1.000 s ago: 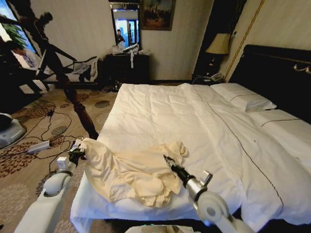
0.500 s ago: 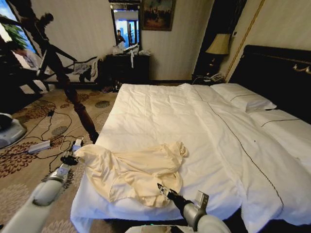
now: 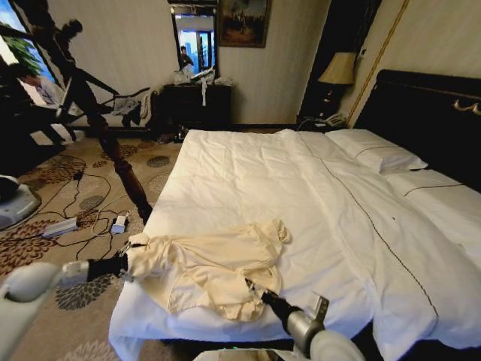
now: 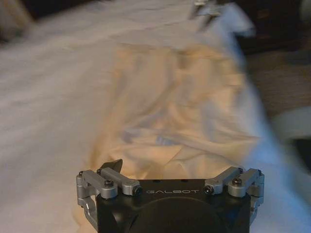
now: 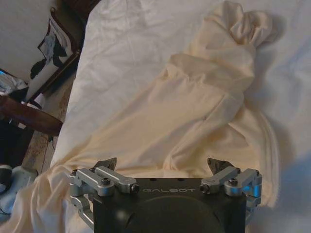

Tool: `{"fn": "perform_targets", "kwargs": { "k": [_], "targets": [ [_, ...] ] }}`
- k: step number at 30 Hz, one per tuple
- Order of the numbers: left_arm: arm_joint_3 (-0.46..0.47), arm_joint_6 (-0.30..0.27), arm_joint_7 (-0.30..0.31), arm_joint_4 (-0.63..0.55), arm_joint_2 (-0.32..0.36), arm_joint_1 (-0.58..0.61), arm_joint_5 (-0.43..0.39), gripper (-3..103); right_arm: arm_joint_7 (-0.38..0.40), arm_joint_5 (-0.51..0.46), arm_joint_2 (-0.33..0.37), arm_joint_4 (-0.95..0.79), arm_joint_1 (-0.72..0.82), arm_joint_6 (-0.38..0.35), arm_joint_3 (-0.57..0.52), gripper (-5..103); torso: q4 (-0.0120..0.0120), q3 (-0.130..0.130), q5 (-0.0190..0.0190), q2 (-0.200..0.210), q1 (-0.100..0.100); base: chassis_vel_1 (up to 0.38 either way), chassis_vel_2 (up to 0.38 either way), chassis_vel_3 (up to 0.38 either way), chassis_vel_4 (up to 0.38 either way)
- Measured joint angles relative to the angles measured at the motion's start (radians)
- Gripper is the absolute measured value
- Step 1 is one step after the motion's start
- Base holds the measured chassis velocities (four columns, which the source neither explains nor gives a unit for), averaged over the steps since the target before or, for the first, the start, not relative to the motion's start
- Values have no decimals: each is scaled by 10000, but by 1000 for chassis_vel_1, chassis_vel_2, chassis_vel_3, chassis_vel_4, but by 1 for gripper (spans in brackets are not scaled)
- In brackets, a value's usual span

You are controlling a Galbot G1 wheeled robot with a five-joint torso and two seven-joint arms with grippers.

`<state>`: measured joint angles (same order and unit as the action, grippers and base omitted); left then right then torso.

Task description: Pick up the clothes from the bed and hang them on the clothes hanger.

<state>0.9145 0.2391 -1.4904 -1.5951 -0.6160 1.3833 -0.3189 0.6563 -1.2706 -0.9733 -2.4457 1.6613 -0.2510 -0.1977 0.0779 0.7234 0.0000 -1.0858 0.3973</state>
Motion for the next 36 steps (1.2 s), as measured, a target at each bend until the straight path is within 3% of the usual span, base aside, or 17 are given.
{"fn": "perform_targets", "kwargs": {
  "k": [1, 3, 5, 9, 15, 17, 19, 21, 23, 26, 28, 29, 31, 32, 33, 35, 36],
  "targets": [
    [-12, -151, -525, 366, 261, -264, 69, 100, 19, -16, 0, -2, -33, -13, -21, 100, 1, 0, -1, 0, 0, 0, 0, 0, 0],
    [-105, -114, -771, 749, 503, -570, 213, 100, 33, -11, -18, 46, -61, -38, -27, 100, -3, 1, -2, 0, 0, 0, 0, 0, 0],
    [-153, -46, -791, 930, 597, -783, 192, 100, 41, -1, -37, 98, -77, -51, -29, 100, -4, 1, -3, 0, 0, 0, 0, 0, 0],
    [-461, -382, -743, 1680, 842, -1869, -1296, 100, 71, 18, -106, 313, -143, -63, -32, 100, 4, 0, -1, 0, 0, 0, 0, 0, 0],
    [-991, -639, -327, 3197, 786, -3534, -1690, 100, 77, 10, -119, 501, -388, -87, 38, 100, 0, 1, -4, 0, 1, 0, 0, 0, 0],
    [-1154, -655, 1281, 3497, 669, -3914, -2165, 100, 77, -72, -49, 665, -673, -88, 153, 100, 0, 1, 1, 0, 1, 0, 0, 0, 0],
    [-1438, -688, 2182, 3487, 618, -3903, -2363, 100, 76, -123, 1, 773, -799, -89, 223, 100, 0, 1, 3, 0, 1, 0, 0, 0, 0],
    [-1597, -692, 2284, 3394, 620, -3796, -2238, 100, 76, -129, 12, 800, -808, -89, 239, 100, 1, 1, 1, 1, 1, 0, 0, 0, 0],
    [-1713, -461, 2134, 3104, 340, -3724, -1328, 100, 72, -130, 19, 819, -808, -89, 234, 100, -6, 1, -3, 0, 0, 0, 0, 0, 0],
    [-1722, -563, 2377, 3043, 205, -3769, -1327, 100, 71, -128, 9, 814, -800, -85, 181, 100, 3, 0, -4, 0, 0, 0, 0, 0, 0],
    [-1697, -379, 3061, 2970, 152, -3781, -1066, 100, 72, -88, 15, 813, -798, -75, 113, 100, -1, 1, 0, 0, 1, 0, 0, 0, 0],
    [-1587, -633, 3758, 2809, 92, -3821, -1604, 100, 71, -51, 14, 802, -787, -72, 73, 100, -3, 1, -4, 1, 1, 0, 0, 0, 0],
    [-1574, -690, 3883, 2769, 92, -3812, -1717, 100, 71, -47, 13, 799, -783, -72, 67, 100, -2, 1, -4, 0, 1, 0, 0, 0, 0],
    [-1482, -936, 4965, 2271, 123, -3538, -2559, 100, 71, -22, 10, 788, -747, -58, 30, 100, 3, 0, 5, 0, 1, 0, 0, 0, 0],
    [-1482, -936, 4965, 2271, 123, -3538, -2559, 100, 71, -22, 10, 788, -747, -58, 30, 100, 3, 0, 5, 0, 1, 0, 0, 0, 0],
    [-1394, -862, 5650, 1589, 82, -3149, -2991, 100, 71, 37, 14, 804, -745, -42, 2, 100, 1, 0, 1, 0, 0, 0, 0, 0, 0],
    [-1252, -847, 6420, 357, -18, -2422, -3579, 100, 68, 72, 14, 837, -783, -20, -36, 100, 0, 0, 2, 0, 1, 0, 0, 0, 0]
  ]
}}
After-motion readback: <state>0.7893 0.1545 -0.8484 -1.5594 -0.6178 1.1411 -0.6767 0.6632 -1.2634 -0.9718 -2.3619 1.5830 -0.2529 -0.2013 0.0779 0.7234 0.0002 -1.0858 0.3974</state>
